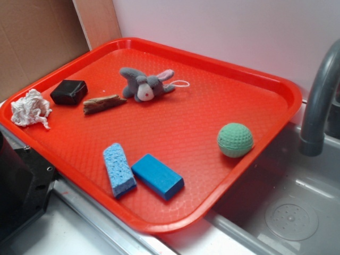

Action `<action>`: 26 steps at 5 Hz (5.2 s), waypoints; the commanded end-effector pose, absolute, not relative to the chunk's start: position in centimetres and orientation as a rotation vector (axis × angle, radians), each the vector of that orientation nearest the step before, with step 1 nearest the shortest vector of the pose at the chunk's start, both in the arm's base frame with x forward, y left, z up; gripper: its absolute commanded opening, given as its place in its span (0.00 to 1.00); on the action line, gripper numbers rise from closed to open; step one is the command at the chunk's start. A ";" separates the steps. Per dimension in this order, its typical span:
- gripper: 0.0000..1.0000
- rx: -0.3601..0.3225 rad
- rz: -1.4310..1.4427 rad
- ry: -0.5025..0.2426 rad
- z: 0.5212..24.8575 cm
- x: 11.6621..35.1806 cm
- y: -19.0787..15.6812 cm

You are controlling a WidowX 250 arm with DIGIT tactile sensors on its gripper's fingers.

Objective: Grab the blue block.

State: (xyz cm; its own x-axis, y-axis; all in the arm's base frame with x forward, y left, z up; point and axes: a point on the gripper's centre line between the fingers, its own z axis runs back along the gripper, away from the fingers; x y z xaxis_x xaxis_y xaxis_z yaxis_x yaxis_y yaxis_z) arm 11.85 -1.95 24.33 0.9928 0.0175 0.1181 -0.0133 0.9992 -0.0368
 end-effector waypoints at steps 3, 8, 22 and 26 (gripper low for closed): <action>1.00 -0.013 -0.487 -0.100 17.1 13.6 -12.0; 1.00 0.016 -1.505 0.008 4.8 14.9 -14.2; 0.00 -0.017 -0.448 0.065 13.5 12.3 -5.9; 0.00 0.008 -0.080 -0.223 21.4 13.3 -3.8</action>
